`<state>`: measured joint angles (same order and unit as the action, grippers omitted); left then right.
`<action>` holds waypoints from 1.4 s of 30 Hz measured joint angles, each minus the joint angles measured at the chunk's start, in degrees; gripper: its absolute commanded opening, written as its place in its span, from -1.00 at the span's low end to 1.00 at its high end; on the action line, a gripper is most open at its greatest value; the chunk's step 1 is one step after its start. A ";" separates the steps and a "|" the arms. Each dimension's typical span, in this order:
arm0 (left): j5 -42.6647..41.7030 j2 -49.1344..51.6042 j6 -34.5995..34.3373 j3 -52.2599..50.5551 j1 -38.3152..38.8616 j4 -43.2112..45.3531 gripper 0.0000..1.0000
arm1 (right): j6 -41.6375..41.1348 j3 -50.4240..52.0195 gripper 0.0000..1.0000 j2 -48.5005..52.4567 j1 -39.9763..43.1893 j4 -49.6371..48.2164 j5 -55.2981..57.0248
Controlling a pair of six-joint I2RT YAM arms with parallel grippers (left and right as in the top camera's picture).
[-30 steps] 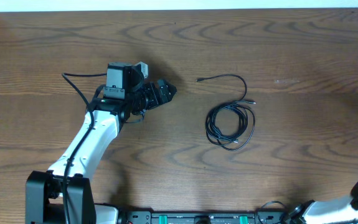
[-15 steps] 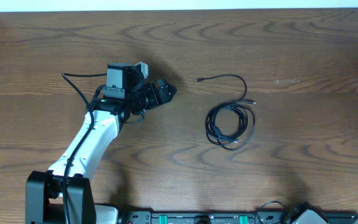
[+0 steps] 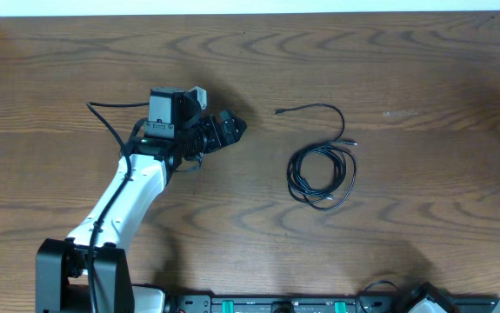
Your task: Untangle cables
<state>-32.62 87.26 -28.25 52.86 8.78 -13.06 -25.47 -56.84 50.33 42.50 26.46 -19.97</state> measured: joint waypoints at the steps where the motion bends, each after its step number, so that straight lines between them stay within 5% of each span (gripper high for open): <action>1: 0.00 0.00 0.00 0.00 0.00 0.00 0.98 | 0.00 0.00 0.99 0.09 0.00 0.13 -0.42; 42: 0.00 0.00 0.00 0.00 0.00 0.00 0.98 | -0.02 0.00 0.98 2.56 -4.44 -0.76 -5.79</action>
<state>-32.62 87.26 -28.25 52.86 8.78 -13.06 -25.50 -56.84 52.88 38.06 25.69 -25.76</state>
